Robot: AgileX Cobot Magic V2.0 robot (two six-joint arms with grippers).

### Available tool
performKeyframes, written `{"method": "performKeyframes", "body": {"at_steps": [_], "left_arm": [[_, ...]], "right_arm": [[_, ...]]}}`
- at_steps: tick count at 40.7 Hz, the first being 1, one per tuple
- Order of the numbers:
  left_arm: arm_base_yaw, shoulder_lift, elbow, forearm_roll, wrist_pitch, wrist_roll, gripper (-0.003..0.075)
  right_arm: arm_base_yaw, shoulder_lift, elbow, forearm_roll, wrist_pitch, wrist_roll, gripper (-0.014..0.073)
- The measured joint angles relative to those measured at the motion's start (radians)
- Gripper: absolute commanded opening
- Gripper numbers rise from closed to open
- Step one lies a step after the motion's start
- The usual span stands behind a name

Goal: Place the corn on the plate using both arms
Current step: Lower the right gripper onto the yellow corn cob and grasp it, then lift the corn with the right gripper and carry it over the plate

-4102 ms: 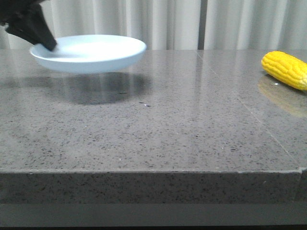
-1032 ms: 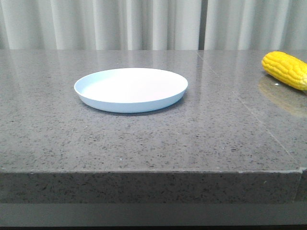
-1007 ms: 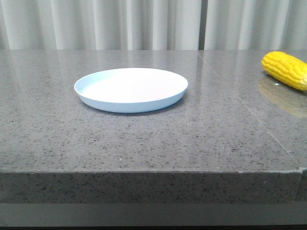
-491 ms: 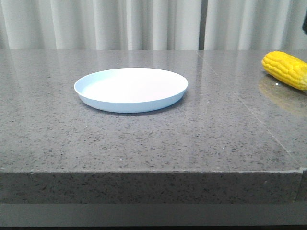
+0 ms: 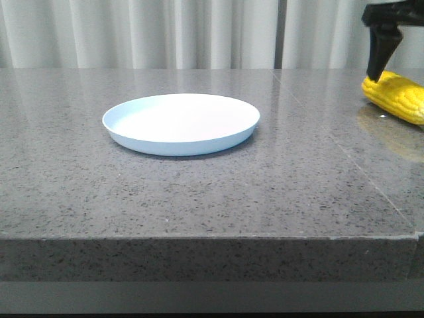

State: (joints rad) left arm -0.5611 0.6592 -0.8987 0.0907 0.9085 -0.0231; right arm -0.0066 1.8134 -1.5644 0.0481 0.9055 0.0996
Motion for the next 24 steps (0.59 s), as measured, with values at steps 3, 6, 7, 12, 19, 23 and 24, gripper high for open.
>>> {"method": "performKeyframes", "body": {"at_steps": [3, 6, 7, 12, 19, 23, 24], "left_arm": [[0.0, 0.0, 0.0, 0.0, 0.0, 0.0, 0.0545], [0.0, 0.0, 0.0, 0.0, 0.0, 0.0, 0.0545], [0.0, 0.0, 0.0, 0.0, 0.0, 0.0, 0.0545], [0.0, 0.0, 0.0, 0.0, 0.0, 0.0, 0.0545], [0.0, 0.0, 0.0, 0.0, 0.0, 0.0, 0.0545], [0.0, 0.0, 0.0, 0.0, 0.0, 0.0, 0.0545], [0.0, 0.0, 0.0, 0.0, 0.0, 0.0, 0.0545]], "right_arm": [[0.0, 0.03, -0.01, 0.0, -0.001, 0.0, 0.066], [0.0, 0.055, -0.017, 0.002, -0.001, 0.0, 0.0598], [0.0, 0.062, -0.017, 0.002, -0.001, 0.0, 0.0566], [0.0, 0.075, -0.017, 0.002, 0.011, -0.002, 0.0349], [0.0, 0.075, -0.024, 0.004, 0.034, -0.023, 0.0256], [0.002, 0.075, -0.039, 0.004, 0.061, -0.029, 0.0257], [0.007, 0.075, -0.046, 0.004, 0.07, -0.029, 0.0257]]}}
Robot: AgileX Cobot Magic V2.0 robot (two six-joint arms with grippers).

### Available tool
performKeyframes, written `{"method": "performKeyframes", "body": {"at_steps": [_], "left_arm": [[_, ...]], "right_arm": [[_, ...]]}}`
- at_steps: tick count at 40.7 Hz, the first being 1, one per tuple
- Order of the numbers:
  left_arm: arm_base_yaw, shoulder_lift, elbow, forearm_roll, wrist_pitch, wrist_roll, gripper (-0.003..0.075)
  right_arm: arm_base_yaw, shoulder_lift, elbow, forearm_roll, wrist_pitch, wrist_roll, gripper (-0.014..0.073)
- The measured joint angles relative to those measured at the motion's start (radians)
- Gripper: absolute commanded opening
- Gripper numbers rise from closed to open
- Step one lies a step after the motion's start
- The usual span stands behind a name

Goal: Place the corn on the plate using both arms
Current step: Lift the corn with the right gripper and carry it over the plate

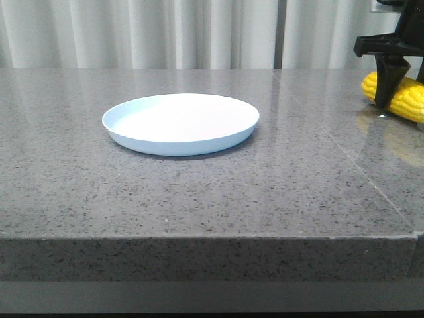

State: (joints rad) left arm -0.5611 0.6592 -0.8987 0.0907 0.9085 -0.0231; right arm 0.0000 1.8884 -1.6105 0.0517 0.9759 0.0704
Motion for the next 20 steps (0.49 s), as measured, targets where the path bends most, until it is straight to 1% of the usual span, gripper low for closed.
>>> {"method": "performKeyframes", "body": {"at_steps": [5, 8, 15, 20], "left_arm": [[0.0, 0.0, 0.0, 0.0, 0.0, 0.0, 0.0545], [0.0, 0.0, 0.0, 0.0, 0.0, 0.0, 0.0545], [0.0, 0.0, 0.0, 0.0, 0.0, 0.0, 0.0545], [0.0, 0.0, 0.0, 0.0, 0.0, 0.0, 0.0545]], "right_arm": [[0.03, -0.022, -0.049, 0.0, 0.048, 0.0, 0.0257], [0.07, -0.041, -0.095, 0.0, 0.086, -0.002, 0.0257], [0.209, -0.059, -0.218, 0.019, 0.192, -0.004, 0.0257], [0.312, -0.059, -0.254, 0.05, 0.211, -0.004, 0.0257]]}}
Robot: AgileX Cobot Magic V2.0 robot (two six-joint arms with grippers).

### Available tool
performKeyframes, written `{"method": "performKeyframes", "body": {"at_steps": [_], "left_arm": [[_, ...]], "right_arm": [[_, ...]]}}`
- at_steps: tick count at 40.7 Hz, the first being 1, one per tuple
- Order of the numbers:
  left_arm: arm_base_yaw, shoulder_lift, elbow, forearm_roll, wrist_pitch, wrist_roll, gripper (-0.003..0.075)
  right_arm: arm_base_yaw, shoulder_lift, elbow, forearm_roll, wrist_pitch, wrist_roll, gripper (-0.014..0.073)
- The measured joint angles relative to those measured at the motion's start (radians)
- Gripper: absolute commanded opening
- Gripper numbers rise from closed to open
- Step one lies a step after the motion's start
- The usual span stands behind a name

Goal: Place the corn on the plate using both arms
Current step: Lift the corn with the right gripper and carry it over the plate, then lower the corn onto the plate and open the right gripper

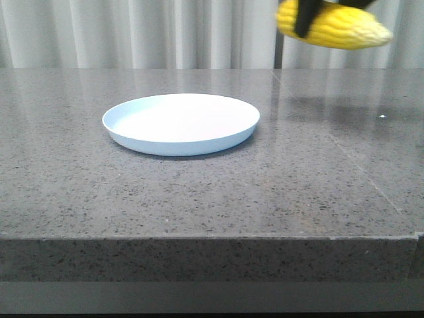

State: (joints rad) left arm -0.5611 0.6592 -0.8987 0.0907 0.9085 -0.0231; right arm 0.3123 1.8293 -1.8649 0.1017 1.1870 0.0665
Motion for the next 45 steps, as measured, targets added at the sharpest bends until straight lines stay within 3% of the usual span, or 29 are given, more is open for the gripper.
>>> {"method": "performKeyframes", "body": {"at_steps": [9, 21, 33, 45], "left_arm": [[0.0, 0.0, 0.0, 0.002, 0.0, 0.0, 0.0545], [0.0, 0.0, 0.0, 0.002, 0.0, 0.0, 0.0545], [0.0, 0.0, 0.0, 0.002, 0.0, 0.0, 0.0545], [0.0, 0.0, 0.0, 0.002, 0.0, 0.0, 0.0545]], "right_arm": [[0.116, 0.019, -0.006, 0.069, -0.056, 0.056, 0.0257], [0.178, 0.144, -0.006, 0.136, -0.188, 0.184, 0.0267], [0.183, 0.218, -0.006, 0.159, -0.223, 0.194, 0.0617], [0.183, 0.163, -0.008, 0.139, -0.205, 0.114, 0.0636]]}}
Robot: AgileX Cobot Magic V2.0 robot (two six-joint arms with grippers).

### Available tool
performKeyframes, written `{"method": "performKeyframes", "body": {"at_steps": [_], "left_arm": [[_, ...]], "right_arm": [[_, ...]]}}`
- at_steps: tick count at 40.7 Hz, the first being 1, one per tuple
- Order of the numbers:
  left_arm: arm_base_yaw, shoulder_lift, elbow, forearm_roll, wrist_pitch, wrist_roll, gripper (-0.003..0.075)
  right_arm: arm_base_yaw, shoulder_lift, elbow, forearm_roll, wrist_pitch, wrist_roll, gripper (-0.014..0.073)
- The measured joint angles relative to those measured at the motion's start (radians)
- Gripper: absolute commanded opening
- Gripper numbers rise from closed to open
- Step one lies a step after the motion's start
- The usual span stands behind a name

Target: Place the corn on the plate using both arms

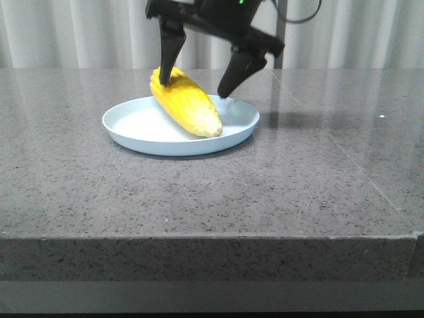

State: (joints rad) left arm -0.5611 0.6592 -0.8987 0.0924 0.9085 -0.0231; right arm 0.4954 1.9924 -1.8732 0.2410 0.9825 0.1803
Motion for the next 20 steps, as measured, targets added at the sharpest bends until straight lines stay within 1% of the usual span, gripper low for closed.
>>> {"method": "performKeyframes", "body": {"at_steps": [6, 10, 14, 20], "left_arm": [[0.0, 0.0, 0.0, 0.002, 0.0, 0.0, 0.0545], [0.0, 0.0, 0.0, 0.002, 0.0, 0.0, 0.0545], [0.0, 0.0, 0.0, 0.002, 0.0, 0.0, 0.0545], [0.0, 0.0, 0.0, 0.002, 0.0, 0.0, 0.0545]], "right_arm": [[0.0, -0.112, 0.0, -0.025, 0.063, -0.143, 0.0636], [0.0, -0.196, 0.0, -0.038, 0.103, -0.214, 0.0636], [0.0, -0.295, 0.016, -0.053, 0.114, -0.266, 0.0636], [0.0, -0.46, 0.108, -0.092, 0.115, -0.291, 0.0636]]}}
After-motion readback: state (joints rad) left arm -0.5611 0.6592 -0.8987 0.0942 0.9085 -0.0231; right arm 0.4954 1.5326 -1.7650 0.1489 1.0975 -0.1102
